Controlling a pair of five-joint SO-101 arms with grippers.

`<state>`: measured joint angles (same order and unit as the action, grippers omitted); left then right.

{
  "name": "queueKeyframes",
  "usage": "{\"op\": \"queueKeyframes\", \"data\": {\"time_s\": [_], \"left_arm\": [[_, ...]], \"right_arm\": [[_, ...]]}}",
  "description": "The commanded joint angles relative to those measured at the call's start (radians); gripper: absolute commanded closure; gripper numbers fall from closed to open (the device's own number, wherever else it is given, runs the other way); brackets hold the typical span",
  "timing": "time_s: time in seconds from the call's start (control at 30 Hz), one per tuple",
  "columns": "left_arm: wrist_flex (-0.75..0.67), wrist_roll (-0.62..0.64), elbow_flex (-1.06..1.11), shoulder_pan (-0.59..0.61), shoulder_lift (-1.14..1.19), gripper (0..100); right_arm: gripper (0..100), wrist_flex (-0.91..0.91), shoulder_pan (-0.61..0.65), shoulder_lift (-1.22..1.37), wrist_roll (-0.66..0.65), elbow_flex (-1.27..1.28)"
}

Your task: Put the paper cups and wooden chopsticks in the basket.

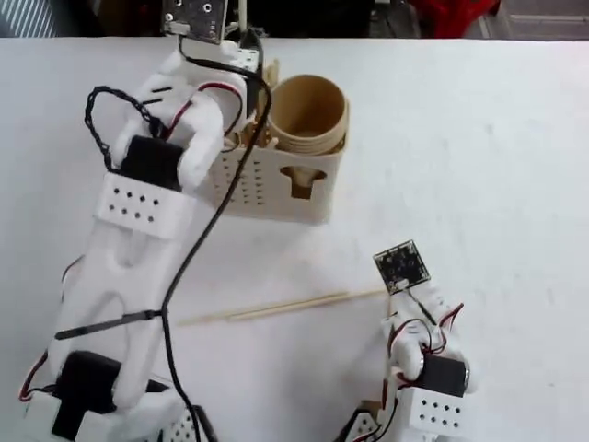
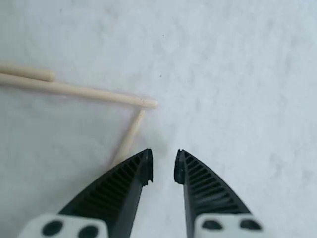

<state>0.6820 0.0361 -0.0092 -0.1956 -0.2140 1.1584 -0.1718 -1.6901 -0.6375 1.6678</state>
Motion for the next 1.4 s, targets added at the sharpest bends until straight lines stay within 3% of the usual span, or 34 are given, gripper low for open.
{"op": "queueKeyframes", "data": {"time_s": [0.0, 0.37, 0.47, 0.63, 0.73, 0.83, 1.03, 1.2, 1.37], "left_arm": [[0.038, 0.008, -0.018, 0.008, -0.002, 91], [0.118, 0.006, -0.034, 0.031, -0.007, 91], [0.341, -0.049, -0.063, 0.015, -0.074, 91], [0.792, -0.407, -0.012, -0.127, -0.259, 91], [0.899, -0.526, 0.181, -0.200, -0.285, 91], [0.801, -0.589, 0.459, -0.202, -0.272, 91], [0.436, -0.712, 0.825, -0.240, -0.220, 84], [0.281, -0.717, 0.827, -0.225, -0.051, 83], [0.267, -0.720, 0.672, -0.211, 0.209, 83]], "right_arm": [[91.2, -0.002, 0.002, -0.007, -0.008, -0.003], [91.2, -0.002, 0.002, -0.007, -0.008, -0.003], [91.3, -0.002, 0.002, -0.007, -0.008, -0.003], [91.3, -0.002, 0.001, -0.007, -0.008, -0.003], [91.3, -0.002, 0.001, -0.007, -0.008, -0.003], [91.3, -0.002, 0.001, -0.007, -0.008, -0.003], [91.3, -0.002, 0.001, -0.007, -0.008, -0.003], [91.3, -0.002, 0.001, -0.007, -0.008, -0.003], [91.3, -0.002, 0.001, -0.007, -0.008, -0.003]]}}
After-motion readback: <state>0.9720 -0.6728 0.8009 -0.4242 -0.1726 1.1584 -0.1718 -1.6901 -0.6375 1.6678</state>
